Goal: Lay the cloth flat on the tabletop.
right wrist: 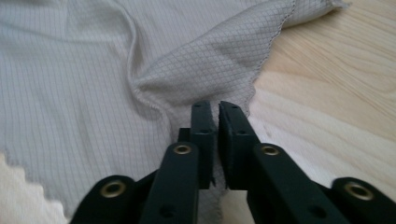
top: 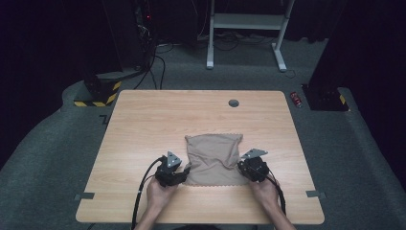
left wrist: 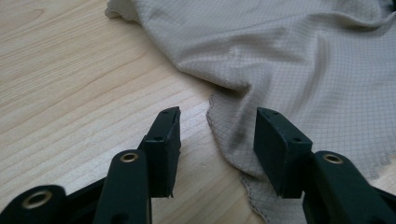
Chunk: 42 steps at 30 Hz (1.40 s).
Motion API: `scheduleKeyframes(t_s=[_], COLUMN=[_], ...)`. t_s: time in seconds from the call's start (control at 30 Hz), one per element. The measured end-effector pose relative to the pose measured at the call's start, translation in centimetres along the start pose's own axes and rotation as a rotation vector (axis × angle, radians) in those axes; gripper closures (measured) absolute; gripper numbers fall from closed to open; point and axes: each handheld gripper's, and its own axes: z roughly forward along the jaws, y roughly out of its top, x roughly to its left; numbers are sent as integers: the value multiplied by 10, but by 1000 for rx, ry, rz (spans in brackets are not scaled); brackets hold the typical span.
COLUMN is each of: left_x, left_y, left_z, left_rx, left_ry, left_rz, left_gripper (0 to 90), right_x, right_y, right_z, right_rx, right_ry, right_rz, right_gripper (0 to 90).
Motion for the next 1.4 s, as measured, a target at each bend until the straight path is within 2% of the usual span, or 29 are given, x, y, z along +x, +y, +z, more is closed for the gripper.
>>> scheduleKeyframes(t_s=[0.1,0.23,0.33,0.47,0.6,0.73,0.83,0.87,1.0,1.1,1.17,1.23,1.3,1.33,1.37,1.4], left_x=[1,4,6,9,14,15,18,20,27,30,32,32,33,30,28,26], left_y=[-1,-1,3,8,16,23,30,32,39,41,40,40,41,47,49,52], left_z=[-1,-2,-2,0,9,20,24,24,27,33,39,42,43,45,45,46], left_rx=[3,4,-2,-1,19,39,30,7,19,6,23,18,24,44,44,53], left_ry=[8,8,14,9,11,4,17,15,17,-9,-15,-8,-17,-16,-13,-6], left_rz=[4,-12,-21,-58,-90,-102,-108,-133,-150,-183,-200,-194,-193,-138,-124,-90], left_gripper=[514,534,557,585,589,565,533,530,522,520,509,520,609,681,728,774], right_x=[-2,-5,-4,-1,-2,-3,-4,-4,-5,-5,-5,-5,-5,-4,-4,-4], right_y=[-8,-16,-15,-9,-4,-4,-5,-6,-6,-7,-7,-7,-8,-8,-8,-9], right_z=[-7,-14,-15,-13,-6,0,1,1,1,1,1,1,1,1,2,2], right_rx=[2,10,-4,-32,-47,-45,-47,-49,-53,-57,-58,-62,-65,-67,-70,-73], right_ry=[-10,0,-2,9,11,14,19,21,22,22,23,22,20,19,18,18], right_rz=[-11,4,15,11,26,33,40,38,32,30,33,28,27,28,27,25], right_gripper=[885,874,850,800,781,770,770,770,771,772,772,772,773,774,774,774])
